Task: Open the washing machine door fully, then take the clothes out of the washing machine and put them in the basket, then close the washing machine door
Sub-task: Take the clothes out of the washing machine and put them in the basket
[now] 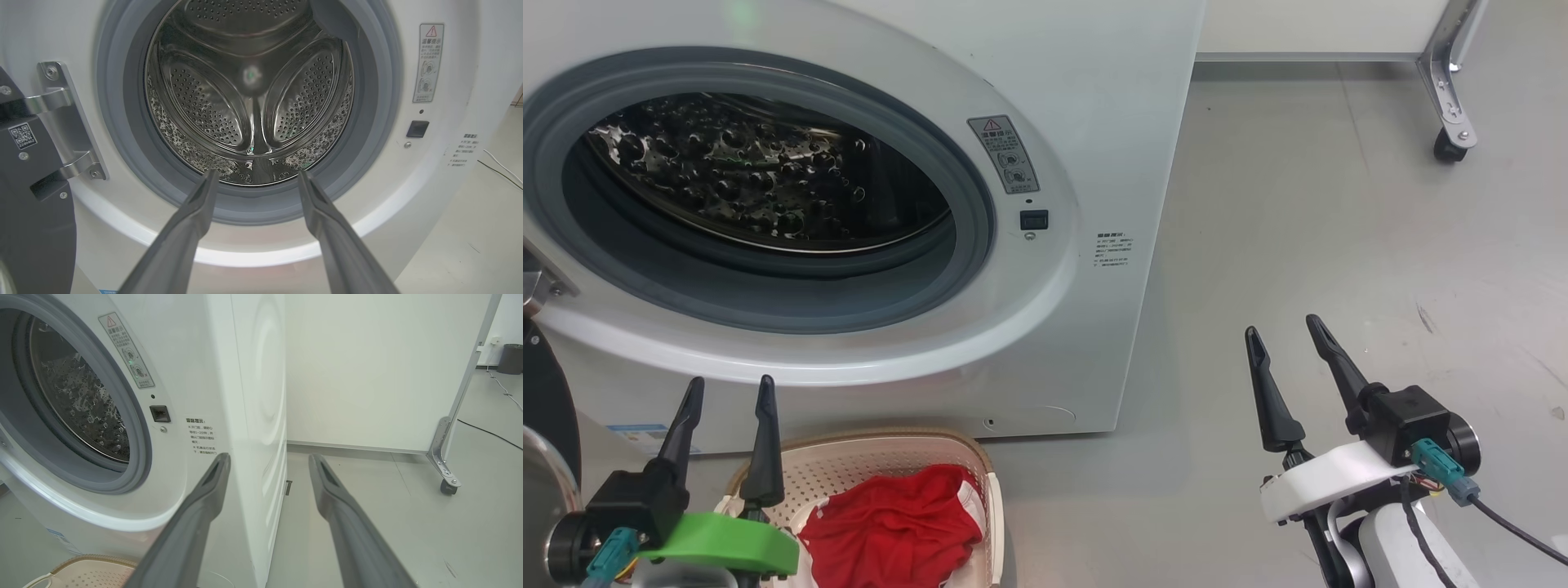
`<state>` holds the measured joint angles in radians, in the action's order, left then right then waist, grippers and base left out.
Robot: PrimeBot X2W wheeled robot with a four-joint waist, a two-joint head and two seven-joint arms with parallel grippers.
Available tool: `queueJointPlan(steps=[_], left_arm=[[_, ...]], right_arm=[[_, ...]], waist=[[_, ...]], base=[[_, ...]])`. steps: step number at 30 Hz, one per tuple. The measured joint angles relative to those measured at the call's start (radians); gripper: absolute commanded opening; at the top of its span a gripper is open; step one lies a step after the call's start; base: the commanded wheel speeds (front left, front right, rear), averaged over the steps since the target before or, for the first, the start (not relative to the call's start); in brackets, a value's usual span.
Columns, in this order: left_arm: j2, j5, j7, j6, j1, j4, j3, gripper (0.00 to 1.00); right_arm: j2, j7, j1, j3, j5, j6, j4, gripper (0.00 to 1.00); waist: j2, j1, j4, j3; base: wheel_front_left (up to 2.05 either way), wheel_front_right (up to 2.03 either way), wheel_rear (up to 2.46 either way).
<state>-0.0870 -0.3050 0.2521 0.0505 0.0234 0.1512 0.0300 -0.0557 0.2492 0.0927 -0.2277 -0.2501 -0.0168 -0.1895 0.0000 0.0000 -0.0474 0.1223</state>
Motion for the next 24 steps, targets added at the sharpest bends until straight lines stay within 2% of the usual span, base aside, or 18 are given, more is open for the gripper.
queueJointPlan(steps=[24], left_arm=[[0.013,0.022,0.0,0.025,-0.023,-0.006,-0.015,1.0]], right_arm=[[0.003,0.0,-0.001,0.002,0.0,-0.009,0.0,1.0]], waist=[[0.0,0.0,-0.002,0.003]], base=[[-0.06,0.06,0.0]])
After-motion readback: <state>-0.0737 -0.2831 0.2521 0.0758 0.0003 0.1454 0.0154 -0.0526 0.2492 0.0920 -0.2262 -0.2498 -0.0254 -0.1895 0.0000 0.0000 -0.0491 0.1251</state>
